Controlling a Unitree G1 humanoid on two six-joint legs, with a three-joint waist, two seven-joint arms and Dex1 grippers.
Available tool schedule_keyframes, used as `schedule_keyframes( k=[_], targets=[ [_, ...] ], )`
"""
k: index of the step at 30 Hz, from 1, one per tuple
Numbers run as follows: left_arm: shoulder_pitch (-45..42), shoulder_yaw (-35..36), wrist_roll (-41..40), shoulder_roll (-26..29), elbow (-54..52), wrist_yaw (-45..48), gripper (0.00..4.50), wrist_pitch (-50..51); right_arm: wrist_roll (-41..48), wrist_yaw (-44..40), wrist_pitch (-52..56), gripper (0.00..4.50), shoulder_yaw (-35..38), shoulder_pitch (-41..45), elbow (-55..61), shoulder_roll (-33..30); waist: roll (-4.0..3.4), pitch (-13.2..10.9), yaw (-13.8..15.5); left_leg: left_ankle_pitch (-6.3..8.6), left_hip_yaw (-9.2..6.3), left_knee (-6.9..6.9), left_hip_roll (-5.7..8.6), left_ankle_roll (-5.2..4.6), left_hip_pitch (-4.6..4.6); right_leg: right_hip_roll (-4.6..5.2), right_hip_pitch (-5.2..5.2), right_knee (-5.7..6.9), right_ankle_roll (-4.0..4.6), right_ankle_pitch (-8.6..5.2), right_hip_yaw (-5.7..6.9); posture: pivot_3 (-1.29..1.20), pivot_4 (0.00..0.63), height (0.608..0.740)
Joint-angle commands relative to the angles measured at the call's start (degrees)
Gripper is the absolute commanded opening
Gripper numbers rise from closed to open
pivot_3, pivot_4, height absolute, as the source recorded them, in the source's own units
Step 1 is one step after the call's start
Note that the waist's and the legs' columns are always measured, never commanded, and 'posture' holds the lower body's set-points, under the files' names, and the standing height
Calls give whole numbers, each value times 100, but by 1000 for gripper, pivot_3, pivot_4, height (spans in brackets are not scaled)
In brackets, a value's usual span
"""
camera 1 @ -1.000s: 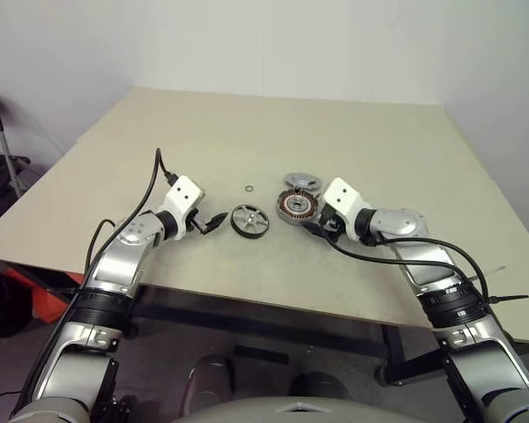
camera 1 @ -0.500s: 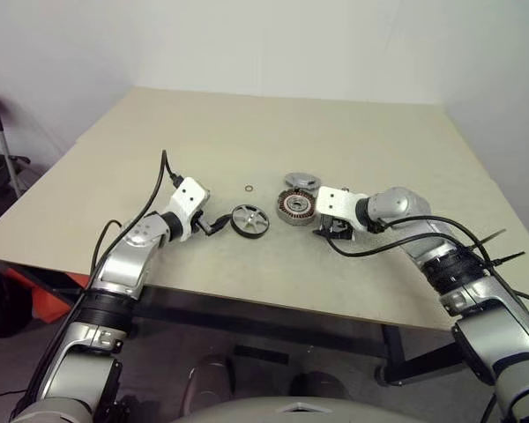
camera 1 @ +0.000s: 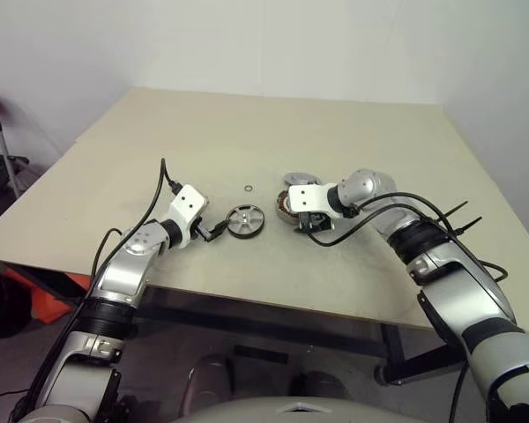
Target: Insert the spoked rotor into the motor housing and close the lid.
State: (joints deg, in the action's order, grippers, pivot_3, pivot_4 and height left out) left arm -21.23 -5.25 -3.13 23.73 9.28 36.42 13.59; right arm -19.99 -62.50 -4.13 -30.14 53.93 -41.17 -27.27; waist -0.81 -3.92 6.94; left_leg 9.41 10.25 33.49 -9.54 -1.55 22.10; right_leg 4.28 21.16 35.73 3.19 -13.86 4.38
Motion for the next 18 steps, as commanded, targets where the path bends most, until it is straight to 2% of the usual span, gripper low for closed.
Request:
schedule_keyframes(
  k=[1,7,18],
  targets=[
    [-40,56,15,36,-234,-65,4482,-69,-95,-139,-213,4055,-11,425,-741,140,0,0,-5,0,0,2,0,0,0,0,-1,0,0,0,0,0,0,740],
    [47,53,28,34,-347,-110,4482,-46,-338,-10,-601,4055,-48,837,-1637,274,0,0,-18,2,-1,14,-3,-2,0,0,-3,5,1,0,0,0,0,740],
    [64,64,51,58,-369,-129,4482,-40,-468,-144,-897,4055,-101,835,-1966,373,0,0,-16,4,-2,25,-5,-4,-4,0,-10,9,1,1,0,0,0,740]
  ],
)
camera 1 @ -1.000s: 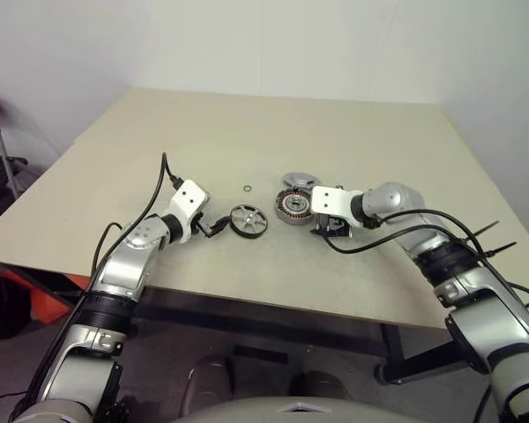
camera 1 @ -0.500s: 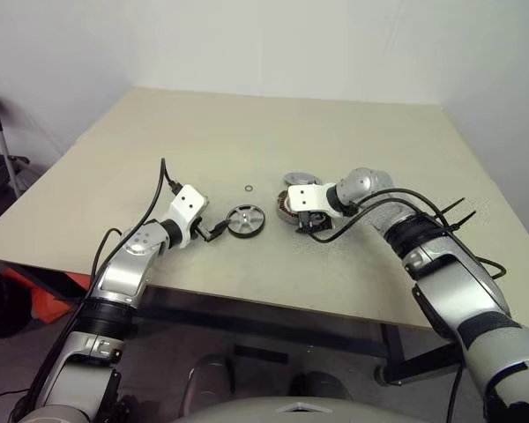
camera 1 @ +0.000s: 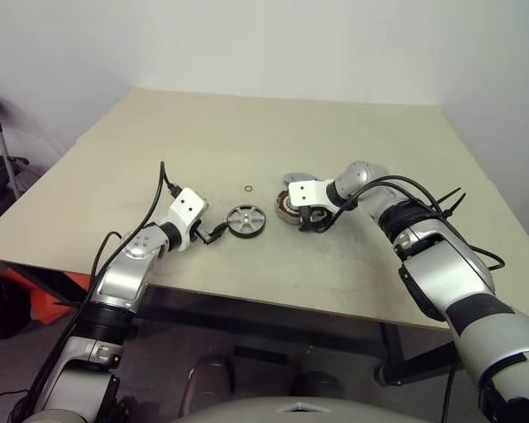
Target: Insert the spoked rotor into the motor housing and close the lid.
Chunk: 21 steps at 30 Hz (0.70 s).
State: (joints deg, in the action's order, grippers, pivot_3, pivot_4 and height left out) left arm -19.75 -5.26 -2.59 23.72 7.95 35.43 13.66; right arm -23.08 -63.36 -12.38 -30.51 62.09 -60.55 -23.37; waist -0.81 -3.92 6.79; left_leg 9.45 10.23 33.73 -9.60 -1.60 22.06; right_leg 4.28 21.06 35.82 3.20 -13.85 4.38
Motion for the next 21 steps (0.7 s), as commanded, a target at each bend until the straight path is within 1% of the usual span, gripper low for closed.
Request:
schedule_keyframes(
  k=[1,8,12,15,19,21],
  targets=[
    [-81,67,0,64,-240,-31,4482,-45,-156,-71,-76,4055,-57,15,1,-19,0,0,0,0,0,0,0,0,0,0,0,0,0,0,0,0,0,740],
    [-101,64,9,74,-243,-26,4482,-36,-271,-40,-120,4055,-100,-22,-50,-82,0,0,-1,2,0,0,0,-3,0,0,1,-1,0,0,0,0,0,740],
    [-123,65,13,68,-223,-33,4482,-35,-318,-189,-161,4055,-120,-19,-81,-133,0,0,10,2,0,1,0,-3,0,0,-1,-1,0,0,0,0,0,740],
    [-120,49,27,51,-208,-43,4500,-43,-345,-343,-149,3433,-140,31,-189,-116,0,0,17,4,0,3,0,-6,1,0,-2,-2,0,0,0,0,0,740],
    [-137,43,36,29,-196,-57,4500,-40,-423,-338,-136,2072,-178,141,-447,-64,0,0,25,10,0,10,0,-15,3,0,-3,-2,0,0,0,0,0,740],
    [-125,52,39,26,-202,-70,4500,-39,-463,-259,-115,2041,-193,223,-607,-20,-1,0,27,14,0,17,0,-22,3,0,-7,-2,0,0,0,0,0,740]
  ],
)
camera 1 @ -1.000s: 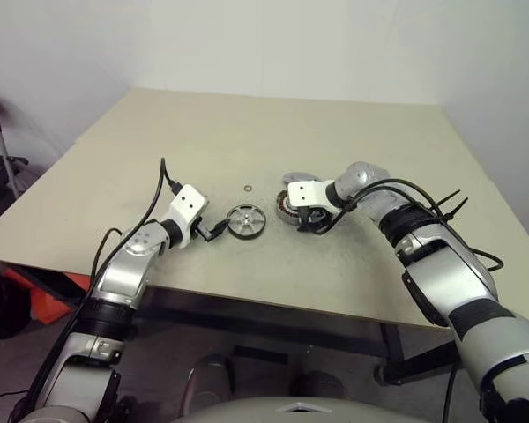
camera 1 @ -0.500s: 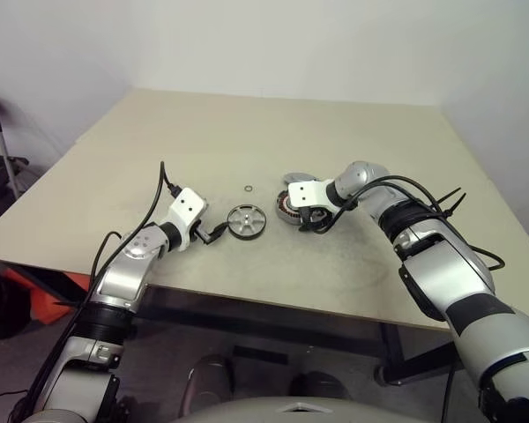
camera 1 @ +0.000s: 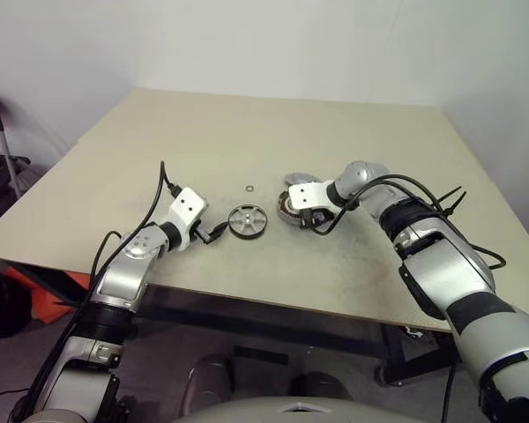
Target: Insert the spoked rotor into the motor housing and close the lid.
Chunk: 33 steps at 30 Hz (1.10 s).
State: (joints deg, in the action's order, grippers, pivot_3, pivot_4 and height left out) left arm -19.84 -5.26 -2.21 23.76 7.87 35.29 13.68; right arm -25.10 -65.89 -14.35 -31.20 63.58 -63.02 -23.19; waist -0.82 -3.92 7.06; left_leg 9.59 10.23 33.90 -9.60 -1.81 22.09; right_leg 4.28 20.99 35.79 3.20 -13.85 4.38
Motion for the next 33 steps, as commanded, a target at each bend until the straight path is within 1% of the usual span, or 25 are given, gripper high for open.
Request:
schedule_keyframes(
  k=[1,7,14,18,22,25,28,33],
  targets=[
    [-103,58,0,25,-201,-61,4500,-42,-279,23,85,2041,-130,113,-426,-21,0,0,-1,2,0,5,0,-3,0,0,-2,0,0,0,0,0,0,740],
    [-30,72,-7,30,-258,-107,4500,-26,-289,95,197,2041,-75,253,-606,-70,-2,-1,2,7,-1,24,-1,-9,0,1,-12,2,0,0,-1,0,0,740],
    [-30,54,-13,10,-219,-121,4500,-32,-129,-495,186,2041,23,-56,-66,-440,-3,-2,51,7,0,28,-1,-9,13,2,-17,0,-1,0,-2,0,0,740],
    [-93,14,-9,-34,-146,-102,4500,-53,-51,-783,326,2041,96,-358,560,-694,-3,-2,68,13,0,31,-1,-21,43,2,0,-3,-1,0,-1,0,0,740],
    [-140,-19,3,-71,-84,-91,4500,-71,98,-1158,700,2041,173,-873,1619,-977,-2,-1,109,22,-1,42,0,-37,73,2,16,-8,-1,0,0,0,0,740],
    [-149,-40,2,-79,-58,-69,4500,-86,205,-1431,1096,2041,226,-1410,2654,-1221,-1,0,151,26,-1,44,0,-44,75,2,16,-12,-2,0,0,0,0,740],
    [-178,-57,7,-83,-25,-48,4500,-96,264,-1569,1453,2041,264,-1839,3454,-1405,0,2,164,28,-1,44,-1,-46,72,2,13,-12,-6,-3,-1,0,0,740],
    [-258,-72,10,-88,58,-17,4500,-113,255,-1520,1834,2041,254,-2201,4010,-1451,0,3,157,27,-1,44,-4,-45,58,2,4,-12,-10,-5,0,0,0,740]
  ],
)
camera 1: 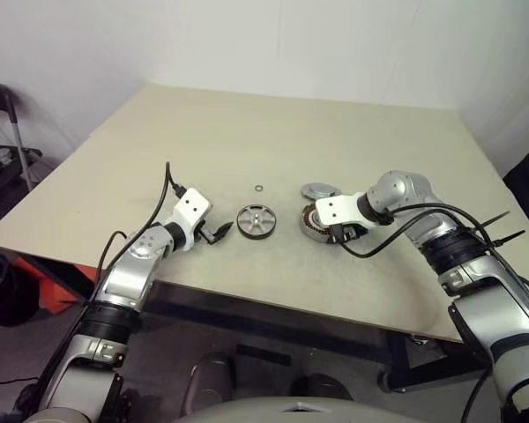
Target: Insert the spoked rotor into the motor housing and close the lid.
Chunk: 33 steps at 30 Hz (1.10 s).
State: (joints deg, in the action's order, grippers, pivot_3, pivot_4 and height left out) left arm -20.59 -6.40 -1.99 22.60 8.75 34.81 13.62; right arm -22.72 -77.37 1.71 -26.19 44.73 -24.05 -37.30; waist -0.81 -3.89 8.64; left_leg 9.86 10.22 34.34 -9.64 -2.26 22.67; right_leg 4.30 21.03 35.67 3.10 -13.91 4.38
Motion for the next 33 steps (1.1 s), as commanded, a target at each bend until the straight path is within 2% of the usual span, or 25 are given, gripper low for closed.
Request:
schedule_keyframes(
  k=[1,7,13,17,24,27,33],
  targets=[
    [-195,38,-11,29,-14,36,4500,-113,17,-363,287,2041,-247,-355,185,-33,0,0,-2,0,0,0,0,0,-5,0,-4,0,0,0,0,0,0,740],
    [-218,46,-9,45,13,55,4500,-127,98,-255,450,2041,-206,-424,217,105,2,2,-11,1,1,-4,0,1,-34,0,-28,-3,-2,-2,-1,0,0,740],
    [-122,104,-22,103,-103,65,4500,-79,484,-296,1079,2041,155,-583,904,270,4,3,-39,-1,3,-12,-2,5,-57,-1,-42,-5,-4,-3,-3,0,0,740],
    [-133,96,-32,131,-86,75,4500,-78,501,-211,1049,2041,179,-724,1031,205,4,3,-93,-1,3,-16,-3,7,-56,-2,-40,-5,-4,-4,-3,0,0,740],
    [-349,46,-16,92,64,106,4500,-83,415,161,1075,4444,172,-701,763,307,6,2,-162,-5,4,-15,-3,12,-65,-2,-43,-1,-5,-3,-5,0,0,740],
    [-342,52,-24,111,82,145,4500,-76,555,111,1196,4444,281,-708,1072,237,5,2,-167,-6,4,-15,-4,14,-79,-1,-48,3,-7,-5,-5,0,0,740],
    [-380,147,-99,193,179,255,4500,-27,1212,-3,1984,4444,721,-873,2528,125,1,-1,-156,-6,6,-18,-5,15,-52,-2,-26,0,-6,-4,-5,0,0,740]
  ],
)
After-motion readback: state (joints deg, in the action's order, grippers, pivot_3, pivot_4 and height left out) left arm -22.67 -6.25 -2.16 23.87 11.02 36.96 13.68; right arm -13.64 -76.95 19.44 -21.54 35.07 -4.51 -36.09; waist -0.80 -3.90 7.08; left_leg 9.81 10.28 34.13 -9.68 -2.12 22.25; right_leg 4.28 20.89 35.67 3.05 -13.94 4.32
